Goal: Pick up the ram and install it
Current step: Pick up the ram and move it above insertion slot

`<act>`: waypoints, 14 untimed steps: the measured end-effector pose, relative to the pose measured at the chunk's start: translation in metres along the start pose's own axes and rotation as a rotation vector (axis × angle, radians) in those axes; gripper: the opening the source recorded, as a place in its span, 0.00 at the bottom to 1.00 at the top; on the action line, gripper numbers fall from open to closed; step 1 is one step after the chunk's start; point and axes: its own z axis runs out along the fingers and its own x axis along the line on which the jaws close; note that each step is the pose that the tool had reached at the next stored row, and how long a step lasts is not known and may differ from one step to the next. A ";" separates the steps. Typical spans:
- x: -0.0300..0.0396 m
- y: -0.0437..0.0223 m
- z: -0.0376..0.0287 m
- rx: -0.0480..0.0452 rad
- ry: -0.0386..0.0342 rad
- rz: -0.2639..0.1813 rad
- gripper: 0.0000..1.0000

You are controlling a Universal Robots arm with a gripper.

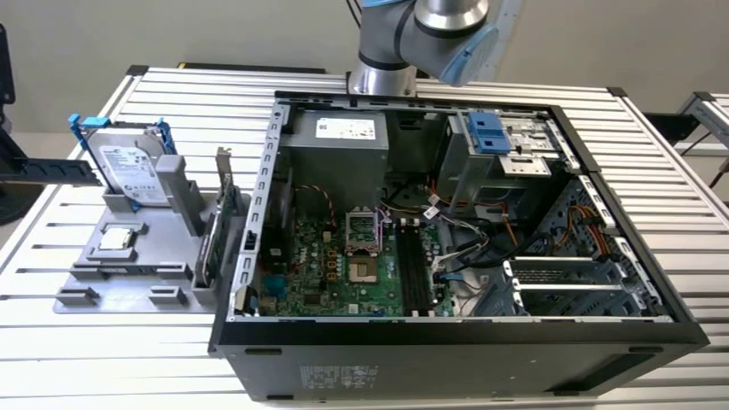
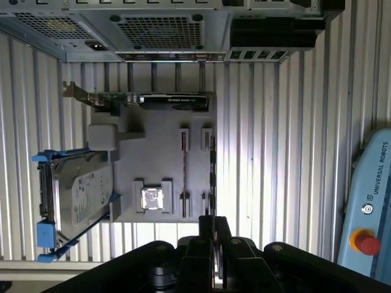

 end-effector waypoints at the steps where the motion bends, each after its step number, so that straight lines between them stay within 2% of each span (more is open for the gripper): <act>1: 0.0000 0.0000 -0.0016 -0.0001 0.0001 0.000 0.00; 3: 0.0000 0.0000 -0.0038 -0.0002 -0.0003 0.000 0.00; 7: 0.0000 0.0002 -0.0037 -0.0003 -0.0012 0.000 0.00; 14: 0.0003 0.0112 -0.0039 -0.0001 -0.0012 0.000 0.00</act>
